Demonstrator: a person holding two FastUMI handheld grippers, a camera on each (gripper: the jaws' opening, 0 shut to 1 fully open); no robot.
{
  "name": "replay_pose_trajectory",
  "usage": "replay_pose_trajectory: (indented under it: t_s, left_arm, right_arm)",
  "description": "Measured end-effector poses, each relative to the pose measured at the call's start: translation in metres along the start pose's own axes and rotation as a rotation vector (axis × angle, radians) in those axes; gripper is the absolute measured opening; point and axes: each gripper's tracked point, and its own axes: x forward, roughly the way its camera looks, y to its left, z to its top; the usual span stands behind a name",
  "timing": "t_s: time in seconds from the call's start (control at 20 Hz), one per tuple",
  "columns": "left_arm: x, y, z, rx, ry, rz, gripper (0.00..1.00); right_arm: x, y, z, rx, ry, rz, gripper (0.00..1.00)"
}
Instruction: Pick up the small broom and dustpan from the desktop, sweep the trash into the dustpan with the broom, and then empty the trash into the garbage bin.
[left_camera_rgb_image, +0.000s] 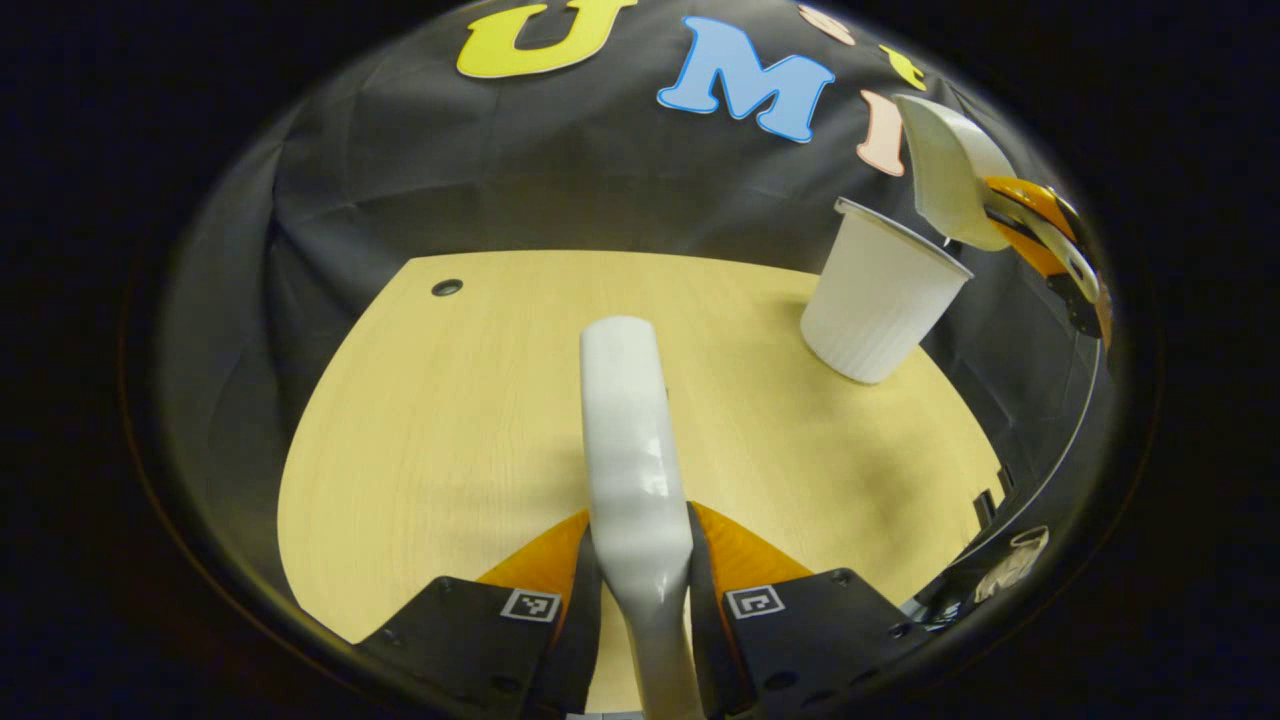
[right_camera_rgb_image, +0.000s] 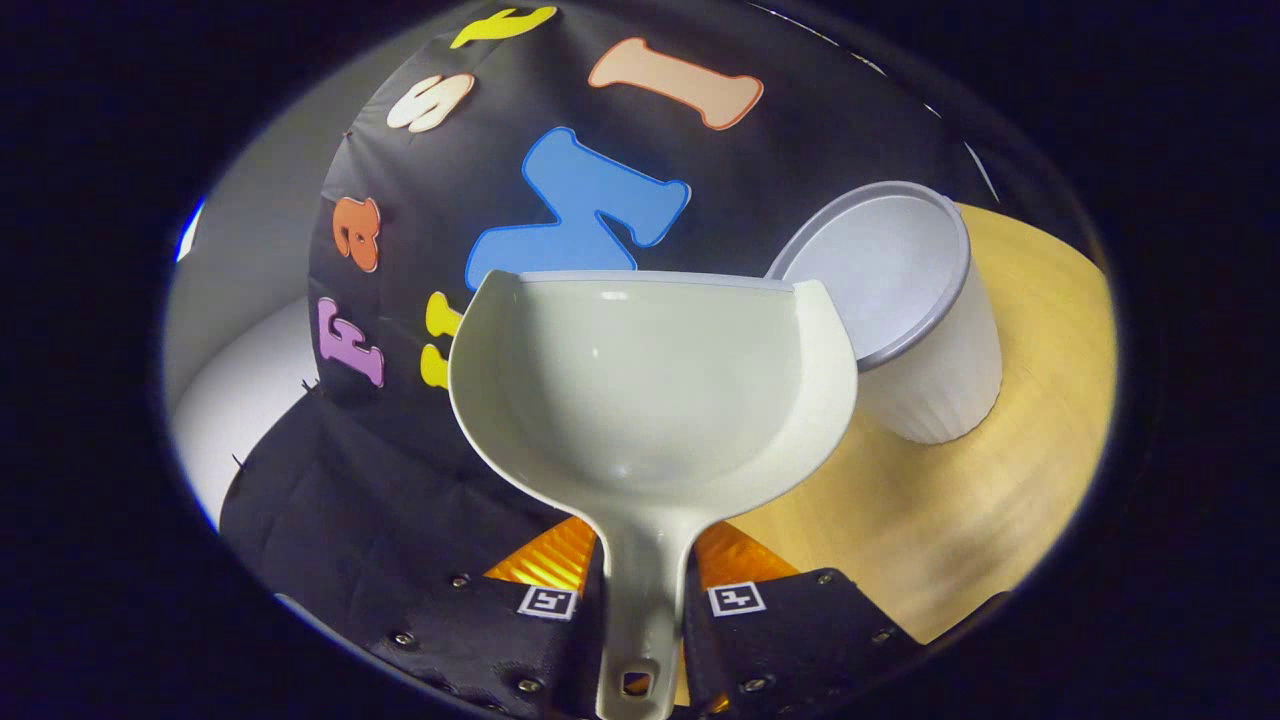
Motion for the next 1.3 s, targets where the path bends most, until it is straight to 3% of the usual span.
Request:
replay_pose_trajectory:
  t_s: [0.25, 0.55, 0.9, 1.3]
  left_arm:
    - [0.009, 0.007, -0.012, -0.018, 0.029, -0.003, 0.44]
    - [0.023, 0.016, -0.028, -0.004, 0.082, 0.018, 0.44]
    - [0.050, 0.020, -0.041, -0.021, 0.156, 0.043, 0.46]
    - [0.063, 0.027, -0.033, -0.028, 0.228, 0.088, 0.44]
  right_arm:
    - [-0.022, -0.010, -0.049, -0.242, 0.035, -0.149, 0.33]
    - [-0.006, -0.049, -0.093, -0.465, 0.107, -0.342, 0.33]
    - [0.011, -0.120, -0.145, -0.561, 0.238, -0.520, 0.33]
    - [0.011, -0.187, -0.191, -0.563, 0.401, -0.673, 0.33]
